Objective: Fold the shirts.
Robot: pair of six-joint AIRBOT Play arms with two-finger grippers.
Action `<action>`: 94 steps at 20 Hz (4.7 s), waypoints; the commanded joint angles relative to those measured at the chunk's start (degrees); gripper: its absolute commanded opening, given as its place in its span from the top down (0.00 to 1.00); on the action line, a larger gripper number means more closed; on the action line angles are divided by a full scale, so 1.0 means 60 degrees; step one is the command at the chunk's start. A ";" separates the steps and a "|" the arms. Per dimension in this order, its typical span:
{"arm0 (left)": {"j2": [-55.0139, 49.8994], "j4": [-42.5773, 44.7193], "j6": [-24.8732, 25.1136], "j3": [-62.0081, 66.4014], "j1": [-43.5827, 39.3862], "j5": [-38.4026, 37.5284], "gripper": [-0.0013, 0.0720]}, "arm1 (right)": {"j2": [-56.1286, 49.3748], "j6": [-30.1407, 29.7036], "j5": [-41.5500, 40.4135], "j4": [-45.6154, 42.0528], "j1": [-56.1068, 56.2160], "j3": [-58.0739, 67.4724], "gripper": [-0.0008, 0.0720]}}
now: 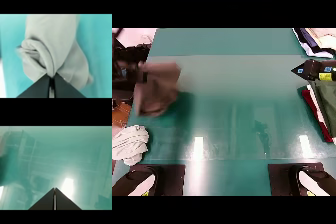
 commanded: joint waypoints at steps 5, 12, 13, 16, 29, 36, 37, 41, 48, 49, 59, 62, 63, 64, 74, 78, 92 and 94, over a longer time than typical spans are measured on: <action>-0.0266 -0.2463 0.1687 0.3701 -0.3530 -0.0273 0.94 | 0.0127 0.0007 -0.0557 0.0015 0.0007 0.0007 0.96; -0.3322 -0.3421 0.1960 0.4991 -0.5060 0.1198 0.94 | 0.1035 0.0007 -0.2488 -0.0029 -0.0004 0.0007 0.96; -0.3909 -0.4153 0.2138 0.5067 -0.5064 0.1253 0.94 | 0.1100 0.0007 -0.2590 -0.0033 -0.0004 0.0007 0.96; -0.5599 -0.6736 0.2616 0.5074 -0.5064 0.1286 0.94 | 0.1060 0.0007 -0.2535 -0.0080 0.0000 0.0004 0.96; -0.6000 -0.5406 0.1322 0.3257 -0.0492 -0.3107 0.31 | -0.0146 0.0007 -0.0809 -0.0069 0.0007 0.0000 0.96; -0.6000 -0.7828 0.2488 -0.1526 -0.0492 -0.0634 0.31 | -0.0131 0.0007 -0.0535 -0.0069 0.0007 0.0000 0.96; -0.6000 -0.8408 0.2805 -0.1734 -0.0492 -0.0266 0.31 | -0.0131 0.0007 -0.0459 -0.0069 0.0007 0.0000 0.96; -0.6000 -0.9704 0.3231 -0.1774 -0.0579 0.1031 0.31 | -0.0131 0.0007 -0.0219 -0.0069 0.0007 0.0000 0.96; -0.6000 -0.9956 0.3439 -0.1770 -0.1909 0.3661 0.31 | -0.0135 0.0007 0.0357 -0.0095 0.0007 -0.0004 0.96; -0.6000 -0.9967 0.3439 -0.1770 -0.1942 0.3799 0.48 | -0.0135 0.0007 0.0554 -0.0102 0.0007 -0.0029 0.96; -0.4779 -0.7468 0.2612 0.0229 -0.1472 0.1636 0.95 | -0.0135 0.0270 0.0841 0.0025 0.0011 -0.4379 0.39; -0.3789 -0.6994 0.2623 0.0364 -0.1475 0.1257 0.94 | -0.0135 0.0597 -0.0182 0.1275 0.0058 -0.5927 0.22; -0.3632 -0.6998 0.2623 0.0364 -0.1475 0.1144 0.94 | -0.0135 0.0576 -0.0911 0.1891 0.0164 -0.6411 0.23; -0.3566 -0.6994 0.2619 0.0364 -0.1475 0.0987 0.94 | -0.0146 0.0572 -0.1665 0.2364 0.0375 -0.6830 0.23; -0.3566 -0.6867 0.2608 0.0361 -0.1475 -0.0153 0.94 | -0.3191 0.0331 -0.5788 0.3508 0.3789 -0.5504 0.23; -0.3566 -0.6852 0.2583 0.0364 -0.1475 -0.0237 0.94 | -0.4244 0.0321 -0.5876 0.3413 0.4058 -0.4510 0.59; 0.0452 -0.4870 0.1854 0.2714 -0.0364 -0.1096 0.94 | 0.0831 0.0324 -0.1727 -0.0353 0.0750 0.0346 0.97; 0.0750 -0.4980 0.1825 0.3155 -0.0364 -0.1851 0.94 | 0.1169 0.0324 -0.1217 -0.0364 0.0576 0.1133 0.97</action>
